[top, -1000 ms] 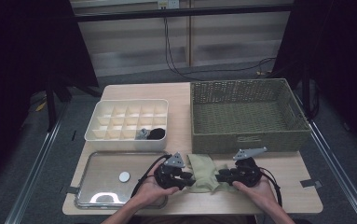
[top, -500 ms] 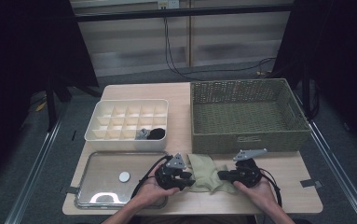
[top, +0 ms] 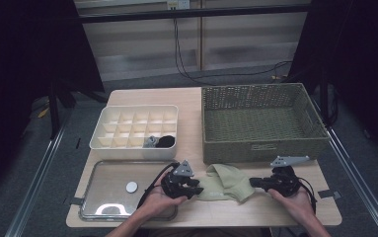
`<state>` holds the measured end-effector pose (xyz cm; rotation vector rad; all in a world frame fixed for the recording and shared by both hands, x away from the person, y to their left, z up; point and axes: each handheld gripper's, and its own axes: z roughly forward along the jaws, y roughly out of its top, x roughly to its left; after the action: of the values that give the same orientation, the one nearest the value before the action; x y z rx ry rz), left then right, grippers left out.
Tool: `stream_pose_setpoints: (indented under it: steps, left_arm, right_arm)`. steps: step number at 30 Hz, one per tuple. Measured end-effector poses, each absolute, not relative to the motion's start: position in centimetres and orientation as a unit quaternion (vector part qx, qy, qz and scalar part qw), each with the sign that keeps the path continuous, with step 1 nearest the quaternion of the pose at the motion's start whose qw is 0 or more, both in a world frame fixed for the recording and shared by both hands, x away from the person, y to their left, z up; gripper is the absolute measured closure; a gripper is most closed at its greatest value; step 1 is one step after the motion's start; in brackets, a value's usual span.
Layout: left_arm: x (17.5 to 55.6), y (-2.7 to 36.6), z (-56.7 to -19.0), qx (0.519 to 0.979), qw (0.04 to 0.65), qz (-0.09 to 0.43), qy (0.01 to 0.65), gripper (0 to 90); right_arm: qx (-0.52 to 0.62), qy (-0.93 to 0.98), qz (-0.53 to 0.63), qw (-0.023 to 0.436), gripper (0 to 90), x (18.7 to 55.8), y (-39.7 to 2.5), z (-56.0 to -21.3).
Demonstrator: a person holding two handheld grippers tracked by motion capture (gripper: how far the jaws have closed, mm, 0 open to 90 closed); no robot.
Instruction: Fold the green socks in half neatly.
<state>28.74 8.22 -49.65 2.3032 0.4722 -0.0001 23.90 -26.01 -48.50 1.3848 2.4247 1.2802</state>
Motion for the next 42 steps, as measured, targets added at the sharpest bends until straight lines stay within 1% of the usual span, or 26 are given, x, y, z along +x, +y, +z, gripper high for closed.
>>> stream_pose_setpoints:
  steps: [2, 3, 5, 6, 8, 9, 12, 13, 14, 16, 17, 21, 25, 26, 28, 31, 33, 34, 38, 42]
  left_arm:
    - [28.9, 8.2, -49.6, 0.902, 0.388, -0.004, 0.189, 64.4]
    - [29.2, 8.2, -49.5, 0.903, 0.384, -0.007, 0.191, 63.5]
    - [29.6, 8.1, -49.0, 0.894, 0.402, -0.013, 0.198, 62.6]
    - [29.6, 8.1, -49.0, 0.894, 0.402, -0.013, 0.198, 62.2]
    - [29.9, 8.2, -48.2, 0.888, 0.413, -0.013, 0.202, 61.7]
    - [30.0, 8.3, -48.0, 0.887, 0.415, -0.008, 0.203, 61.7]
    - [31.1, 8.2, -48.1, 0.88, 0.422, -0.013, 0.219, 61.9]
    - [31.2, 8.1, -48.2, 0.88, 0.42, -0.016, 0.221, 61.7]
    - [31.2, 8.1, -48.2, 0.88, 0.42, -0.016, 0.221, 61.0]
    - [31.0, 8.2, -48.1, 0.883, 0.415, -0.018, 0.217, 60.8]
    - [30.8, 8.3, -48.1, 0.884, 0.414, -0.02, 0.214, 60.9]
    - [29.8, 9.2, -48.2, 0.889, 0.413, -0.03, 0.198, 68.5]
    - [29.9, 9.8, -48.8, 0.893, 0.401, -0.031, 0.201, 68.9]
    - [29.9, 9.8, -48.8, 0.893, 0.401, -0.031, 0.201, 68.9]
    - [30.1, 9.7, -49.3, 0.895, 0.392, -0.027, 0.209, 68.7]
    - [30.0, 9.5, -49.4, 0.899, 0.387, -0.024, 0.206, 68.1]
    - [29.9, 9.3, -49.7, 0.899, 0.386, -0.021, 0.207, 67.5]
    - [29.8, 9.2, -49.6, 0.9, 0.382, -0.015, 0.211, 67.5]
    - [30.0, 9.3, -49.7, 0.896, 0.388, -0.028, 0.214, 67.4]
    - [30.0, 9.2, -49.5, 0.891, 0.393, -0.022, 0.226, 53.9]
  right_arm:
    - [0.458, 0.784, 0.418, 0.033, 89.2, 24.0, -26.6, -48.7]
    - [0.463, 0.781, 0.417, 0.032, 87.4, 24.0, -26.7, -48.7]
    - [0.465, 0.779, 0.419, 0.035, 82.6, 24.2, -26.6, -48.7]
    - [0.465, 0.779, 0.419, 0.035, 82.6, 24.2, -26.6, -48.7]
    - [0.467, 0.775, 0.422, 0.045, 75.4, 24.7, -26.3, -48.5]
    - [0.469, 0.773, 0.424, 0.043, 75.4, 24.8, -26.3, -48.4]
    - [0.457, 0.775, 0.434, 0.042, 72.3, 25.9, -25.0, -47.9]
    - [0.453, 0.777, 0.436, 0.04, 69.6, 26.2, -24.4, -47.7]
    - [0.453, 0.777, 0.436, 0.04, 69.6, 26.2, -24.4, -47.7]
    - [0.442, 0.783, 0.436, 0.04, 62.0, 26.8, -22.6, -47.4]
    - [0.439, 0.784, 0.436, 0.04, 60.6, 27.1, -22.0, -47.3]
    - [0.421, 0.797, 0.431, 0.041, 55.2, 28.7, -19.0, -47.3]
    - [0.427, 0.797, 0.425, 0.044, 50.9, 29.6, -18.1, -47.7]
    - [0.427, 0.797, 0.425, 0.044, 50.9, 29.6, -18.1, -47.7]
    - [0.432, 0.801, 0.413, 0.042, 56.1, 30.0, -17.8, -48.4]
    - [0.432, 0.806, 0.403, 0.041, 77.1, 30.0, -17.8, -49.0]
    - [0.429, 0.805, 0.407, 0.036, 84.4, 29.9, -17.9, -49.0]
    - [0.429, 0.804, 0.41, 0.037, 85.3, 29.8, -17.9, -49.0]
    - [0.42, 0.801, 0.425, 0.035, 85.8, 29.5, -17.4, -48.4]
    - [0.391, 0.801, 0.453, 0.031, 85.9, 28.7, -15.9, -47.2]
